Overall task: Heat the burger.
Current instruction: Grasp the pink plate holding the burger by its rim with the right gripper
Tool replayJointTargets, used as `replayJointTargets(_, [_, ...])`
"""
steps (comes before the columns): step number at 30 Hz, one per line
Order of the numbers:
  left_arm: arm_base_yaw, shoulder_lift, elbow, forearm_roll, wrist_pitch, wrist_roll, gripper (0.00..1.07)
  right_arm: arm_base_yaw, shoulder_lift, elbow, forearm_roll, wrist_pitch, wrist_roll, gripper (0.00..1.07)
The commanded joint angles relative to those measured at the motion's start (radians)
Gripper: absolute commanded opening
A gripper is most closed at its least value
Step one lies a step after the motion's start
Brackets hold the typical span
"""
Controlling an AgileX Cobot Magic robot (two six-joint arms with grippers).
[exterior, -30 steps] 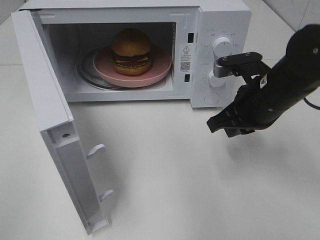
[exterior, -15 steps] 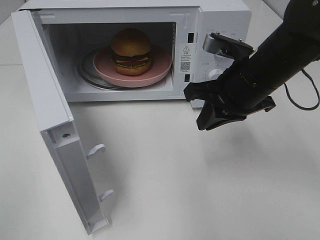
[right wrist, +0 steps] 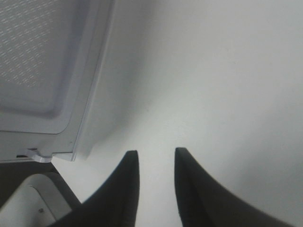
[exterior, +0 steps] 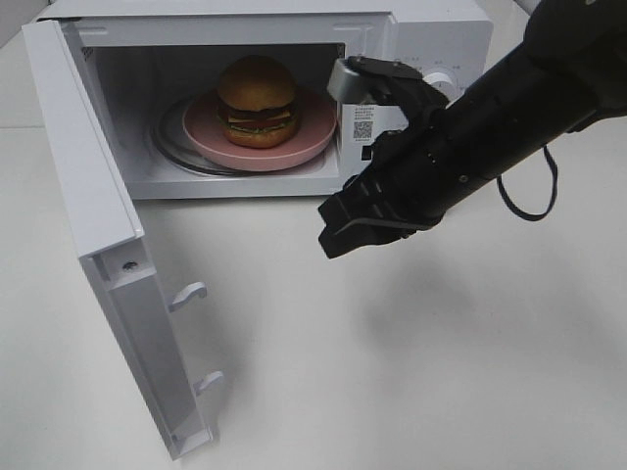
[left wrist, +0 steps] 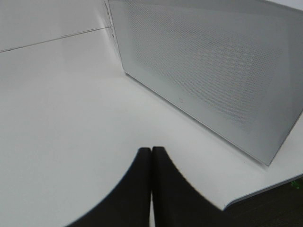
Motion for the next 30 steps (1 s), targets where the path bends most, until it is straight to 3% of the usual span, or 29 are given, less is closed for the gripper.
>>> replayJointTargets(1, [0.005, -0.02, 0.003, -0.005, -0.015, -0.003, 0.0, 0.039, -0.006, -0.025, 0.015, -0.019, -0.108, 0.38])
replayJointTargets(6, [0.005, -0.02, 0.003, -0.005, -0.015, -0.003, 0.0, 0.058, -0.005, -0.082, 0.009, -0.025, -0.134, 0.48])
replayJointTargets(10, [0.005, -0.02, 0.003, -0.005, -0.015, -0.003, 0.0, 0.058, -0.005, -0.121, 0.004, -0.026, -0.184, 0.51])
replayJointTargets(17, [0.005, -0.02, 0.003, -0.005, -0.015, -0.003, 0.0, 0.058, -0.004, -0.18, 0.004, -0.018, -0.395, 0.63])
replayJointTargets(30, [0.005, -0.02, 0.003, -0.006, -0.015, -0.003, 0.0, 0.101, 0.123, -0.278, -0.132, -0.053, -0.417, 0.63])
